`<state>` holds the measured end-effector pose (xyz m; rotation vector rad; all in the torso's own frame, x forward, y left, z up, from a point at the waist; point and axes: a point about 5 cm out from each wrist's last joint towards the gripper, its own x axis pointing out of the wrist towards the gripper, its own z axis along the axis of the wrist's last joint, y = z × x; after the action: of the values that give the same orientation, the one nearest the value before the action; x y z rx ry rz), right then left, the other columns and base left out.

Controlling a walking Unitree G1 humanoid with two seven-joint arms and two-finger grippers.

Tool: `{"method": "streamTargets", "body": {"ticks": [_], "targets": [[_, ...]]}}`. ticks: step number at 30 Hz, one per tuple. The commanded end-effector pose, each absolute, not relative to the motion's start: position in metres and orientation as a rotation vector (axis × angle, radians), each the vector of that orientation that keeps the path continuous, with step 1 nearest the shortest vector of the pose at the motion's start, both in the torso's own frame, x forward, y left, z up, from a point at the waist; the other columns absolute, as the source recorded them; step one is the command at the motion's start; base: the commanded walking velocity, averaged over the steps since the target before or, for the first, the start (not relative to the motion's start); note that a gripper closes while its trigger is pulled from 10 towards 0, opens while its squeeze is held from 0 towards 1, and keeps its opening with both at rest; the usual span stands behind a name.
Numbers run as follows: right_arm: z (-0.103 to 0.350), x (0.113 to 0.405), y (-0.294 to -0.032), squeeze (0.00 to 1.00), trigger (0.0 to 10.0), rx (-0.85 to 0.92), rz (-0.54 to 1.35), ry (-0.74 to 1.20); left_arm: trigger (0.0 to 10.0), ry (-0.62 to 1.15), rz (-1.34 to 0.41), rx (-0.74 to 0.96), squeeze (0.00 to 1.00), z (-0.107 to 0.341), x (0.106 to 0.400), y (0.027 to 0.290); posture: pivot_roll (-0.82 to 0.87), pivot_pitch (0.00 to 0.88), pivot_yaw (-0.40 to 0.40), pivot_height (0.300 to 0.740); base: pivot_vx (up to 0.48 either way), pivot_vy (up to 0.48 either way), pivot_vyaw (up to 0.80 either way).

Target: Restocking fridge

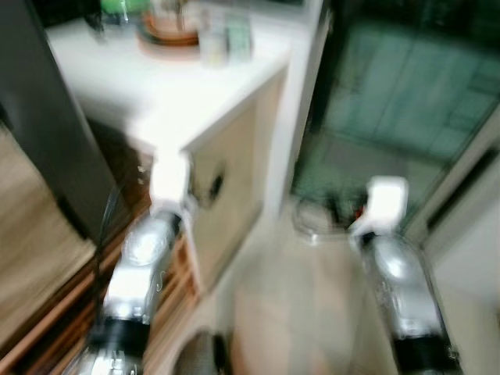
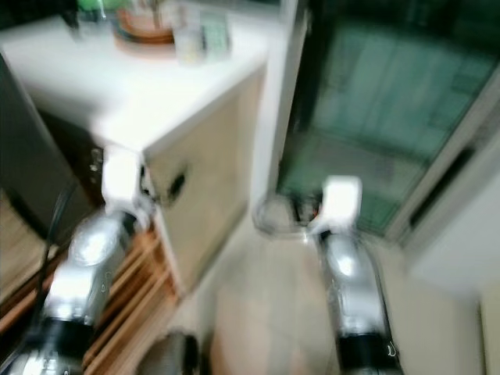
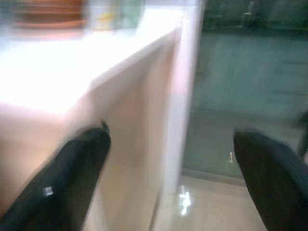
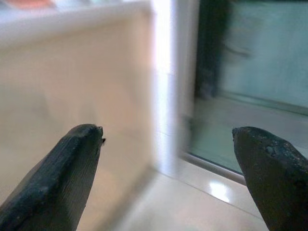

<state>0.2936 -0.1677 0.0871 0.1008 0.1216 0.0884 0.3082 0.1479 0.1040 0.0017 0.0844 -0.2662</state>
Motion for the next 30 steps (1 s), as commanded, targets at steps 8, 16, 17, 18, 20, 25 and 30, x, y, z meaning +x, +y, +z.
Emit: {"method": "streamTargets", "body": {"ticks": [8, 16, 17, 18, 20, 25, 30], "targets": [[0.0819, 0.2908, -0.1769, 0.19, 10.0, 0.086, 0.054, 0.142, 10.0, 0.037, -0.318, 0.006, 0.0, 0.1175, 0.3131, 0.1355, 0.02, 0.0, 0.027, 0.74, 0.0, 0.177, 0.0], [0.0798, 0.2898, -0.1765, 0.22, 10.0, 0.068, 0.053, 0.152, 10.0, 0.043, -0.317, -0.004, 0.0, 0.1161, 0.3127, 0.1364, 0.02, 0.0, 0.026, 0.74, 0.0, 0.466, 0.34], [0.0792, 0.29, -0.1764, 0.22, 10.0, 0.07, 0.055, 0.157, 10.0, 0.043, -0.319, -0.005, 0.0, 0.1162, 0.3126, 0.1362, 0.02, 0.0, 0.025, 0.74, 0.0, 0.465, 0.76], [0.0787, 0.2901, -0.1766, 0.21, 10.0, 0.075, 0.051, 0.16, 10.0, 0.042, -0.32, -0.006, 0.0, 0.1163, 0.3125, 0.1361, 0.02, 0.0, 0.025, 0.74, 0.0, 0.465, 0.0], [0.0784, 0.2903, -0.177, 0.22, 10.0, 0.074, 0.049, 0.163, 10.0, 0.037, -0.321, -0.004, 0.0, 0.1166, 0.3124, 0.136, 0.02, 0.0, 0.024, 0.74, 0.0, 0.465, 0.0], [0.0791, 0.2916, -0.177, 0.21, 10.0, 0.064, 0.055, 0.162, 10.0, 0.031, -0.316, 0.009, 0.0, 0.1167, 0.3128, 0.1358, 0.02, 0.0, 0.021, 0.74, 0.0, 0.093, -0.57], [0.0794, 0.2928, -0.1769, 0.21, 10.0, 0.06, 0.053, 0.161, 10.0, 0.031, -0.315, 0.009, 0.0, 0.1165, 0.3133, 0.1358, 0.02, 0.0, 0.018, 0.74, 0.0, 0.0, -0.8]]}}
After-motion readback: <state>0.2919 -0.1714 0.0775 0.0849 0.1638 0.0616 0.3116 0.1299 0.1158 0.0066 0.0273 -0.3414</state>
